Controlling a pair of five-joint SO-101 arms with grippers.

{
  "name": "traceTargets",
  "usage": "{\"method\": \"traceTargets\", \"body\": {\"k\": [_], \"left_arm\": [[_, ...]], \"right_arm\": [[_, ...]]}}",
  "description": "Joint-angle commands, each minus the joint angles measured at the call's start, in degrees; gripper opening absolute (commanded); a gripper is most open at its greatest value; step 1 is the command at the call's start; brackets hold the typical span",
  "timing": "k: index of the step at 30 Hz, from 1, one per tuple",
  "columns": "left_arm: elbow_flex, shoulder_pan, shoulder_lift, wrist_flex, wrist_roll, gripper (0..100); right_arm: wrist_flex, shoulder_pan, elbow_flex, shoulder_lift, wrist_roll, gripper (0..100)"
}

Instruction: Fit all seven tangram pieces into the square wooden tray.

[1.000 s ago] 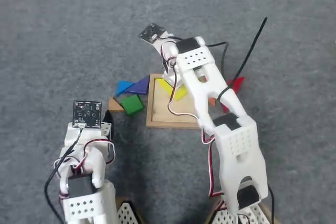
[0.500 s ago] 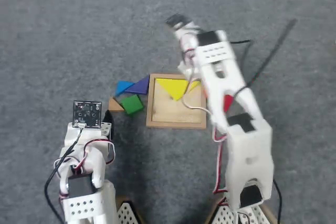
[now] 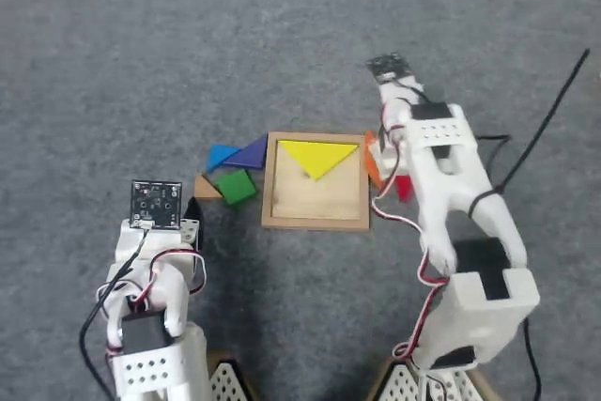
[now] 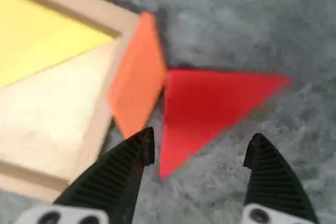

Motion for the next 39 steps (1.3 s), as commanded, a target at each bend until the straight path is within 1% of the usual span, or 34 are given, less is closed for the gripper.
{"method": "traceTargets", "body": {"k": [1,4,7,10,13,18,23,29,33,39], "left_arm": [[-0.4,0.0,0.26,0.09,-0.35,16],[-0.4,0.0,0.26,0.09,-0.35,16],[-0.4,0.0,0.26,0.09,-0.35,16],[-0.4,0.0,0.26,0.09,-0.35,16],[-0.4,0.0,0.26,0.09,-0.35,16],[-0.4,0.0,0.26,0.09,-0.35,16],[-0.4,0.0,0.26,0.09,-0.35,16],[-0.4,0.0,0.26,0.09,-0.35,16],[-0.4,0.0,0.26,0.09,-0.35,16],[-0.4,0.0,0.26,0.09,-0.35,16]], "right_arm": [[-3.47,0.66,0.0,-2.77,-6.24,28.4],[-6.55,0.4,-1.14,-0.48,-14.42,28.4],[-6.81,0.75,-4.84,2.95,-21.89,28.4],[-6.81,0.22,-9.14,7.16,-25.76,28.4],[-5.85,-0.84,-13.27,11.56,-27.6,28.5],[-0.66,-2.15,-21.01,17.71,-27.6,28.5],[4.44,-2.07,-25.58,22.81,-27.69,28.5],[17.45,-1.98,-27.87,24.04,-27.08,28.1],[23.25,-1.89,-27.6,24.04,-21.45,28.1],[29.23,0.57,-27.43,23.52,-12.13,28.1]]}}
